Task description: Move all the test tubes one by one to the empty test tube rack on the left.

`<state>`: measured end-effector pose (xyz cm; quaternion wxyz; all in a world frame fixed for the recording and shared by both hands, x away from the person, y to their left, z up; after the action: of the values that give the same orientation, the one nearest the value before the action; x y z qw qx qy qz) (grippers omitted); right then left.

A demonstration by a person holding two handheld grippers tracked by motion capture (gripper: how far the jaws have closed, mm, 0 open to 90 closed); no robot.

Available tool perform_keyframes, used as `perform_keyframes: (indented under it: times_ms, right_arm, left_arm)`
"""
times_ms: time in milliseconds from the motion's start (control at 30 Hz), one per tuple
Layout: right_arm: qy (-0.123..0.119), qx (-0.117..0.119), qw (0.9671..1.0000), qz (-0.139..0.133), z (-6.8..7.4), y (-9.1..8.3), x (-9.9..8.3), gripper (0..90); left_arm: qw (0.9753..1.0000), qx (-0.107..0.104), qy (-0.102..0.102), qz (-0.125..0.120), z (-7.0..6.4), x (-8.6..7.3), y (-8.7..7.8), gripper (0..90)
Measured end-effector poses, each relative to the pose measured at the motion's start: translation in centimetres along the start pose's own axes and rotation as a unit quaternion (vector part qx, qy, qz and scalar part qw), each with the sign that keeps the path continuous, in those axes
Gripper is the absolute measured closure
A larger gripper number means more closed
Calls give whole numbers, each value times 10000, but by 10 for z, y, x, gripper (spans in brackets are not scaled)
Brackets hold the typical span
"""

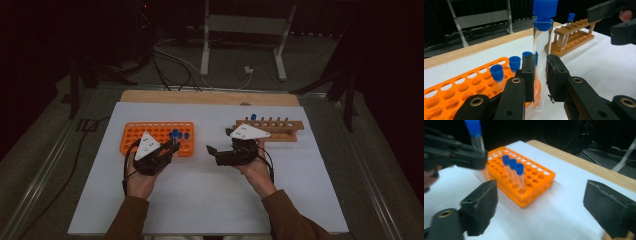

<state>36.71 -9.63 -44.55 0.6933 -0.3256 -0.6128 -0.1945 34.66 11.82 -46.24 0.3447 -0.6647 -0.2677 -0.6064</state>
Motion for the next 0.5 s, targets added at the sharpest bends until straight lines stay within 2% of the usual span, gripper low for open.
perform_keyframes:
  times_ms: [200, 500]
  right_arm:
    - [-7, -165, 9999, -3, -13, -14, -9, 96]
    - [5, -492, 9988, -52, -37, -46, -20, 64]
  left_arm:
    - [9999, 102, -109, -14, 10, 0, -3, 778]
    - [9992, 370, -166, -55, 23, -1, -5, 777]
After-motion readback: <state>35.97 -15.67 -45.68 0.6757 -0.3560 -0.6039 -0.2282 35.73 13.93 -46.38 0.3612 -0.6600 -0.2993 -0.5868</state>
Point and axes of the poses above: each handheld gripper's, and its own axes: y roughly forward along the jaws, x roughly out of its top, z roughly to its left, the point moved 6 cm from there along y, roughly forward along the jaws, and after that the axes turned 13 degrees about -z, right-handed, at the moved point
